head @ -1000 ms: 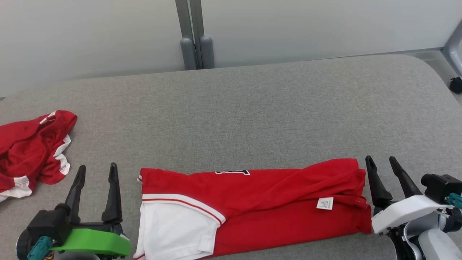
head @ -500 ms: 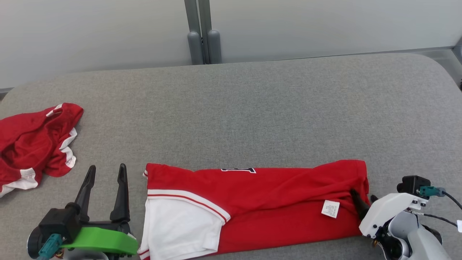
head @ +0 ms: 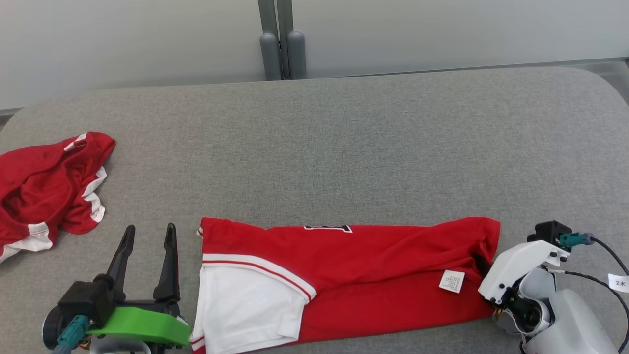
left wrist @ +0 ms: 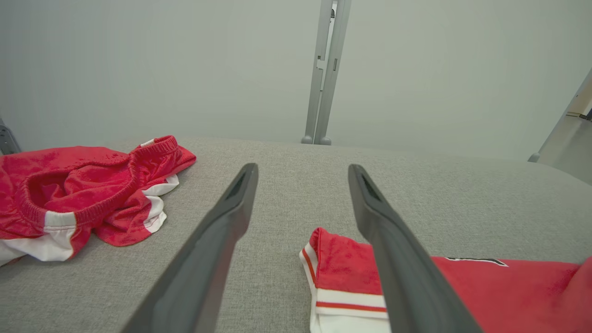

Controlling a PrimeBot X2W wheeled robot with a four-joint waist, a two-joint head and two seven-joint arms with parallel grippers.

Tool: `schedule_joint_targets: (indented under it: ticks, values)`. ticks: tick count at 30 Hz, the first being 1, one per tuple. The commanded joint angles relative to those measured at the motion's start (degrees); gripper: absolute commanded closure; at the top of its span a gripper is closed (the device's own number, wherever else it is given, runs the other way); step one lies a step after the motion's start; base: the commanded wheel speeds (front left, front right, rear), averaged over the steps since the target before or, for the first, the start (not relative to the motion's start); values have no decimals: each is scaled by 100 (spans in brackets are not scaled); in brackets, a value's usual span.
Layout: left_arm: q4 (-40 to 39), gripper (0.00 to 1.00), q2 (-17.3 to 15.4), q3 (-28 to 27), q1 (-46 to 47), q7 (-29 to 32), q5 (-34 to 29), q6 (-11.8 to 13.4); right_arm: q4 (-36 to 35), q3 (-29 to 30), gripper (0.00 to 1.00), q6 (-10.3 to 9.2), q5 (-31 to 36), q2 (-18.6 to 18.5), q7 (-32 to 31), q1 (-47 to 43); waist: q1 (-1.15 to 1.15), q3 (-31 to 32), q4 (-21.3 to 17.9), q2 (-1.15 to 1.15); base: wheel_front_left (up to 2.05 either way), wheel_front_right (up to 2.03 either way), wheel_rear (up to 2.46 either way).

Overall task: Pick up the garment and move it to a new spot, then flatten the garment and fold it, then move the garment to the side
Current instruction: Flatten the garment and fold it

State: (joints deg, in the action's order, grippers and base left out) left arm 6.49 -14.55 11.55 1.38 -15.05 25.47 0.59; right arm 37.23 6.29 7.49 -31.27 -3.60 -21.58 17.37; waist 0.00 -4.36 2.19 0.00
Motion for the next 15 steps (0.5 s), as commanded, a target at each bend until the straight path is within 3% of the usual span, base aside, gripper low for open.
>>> schedule_joint_targets:
  ticks: [1, 7, 15]
  values:
    - [42, 0, 28, -14, 90, -16, -37, -16, 19, -79, 100, 2, -5, 53, -91, 22, 0, 7, -13, 0, 0, 0, 0]
    - [112, 0, 75, -74, 79, -16, -64, -63, -455, -82, 100, 1, 8, -60, -29, 198, 0, 69, -64, 0, 0, 0, 0]
    - [119, 0, 110, -143, 3, -16, -122, -121, -735, 388, 100, 0, 224, -579, 30, 160, 0, 129, -131, 0, 0, 0, 0]
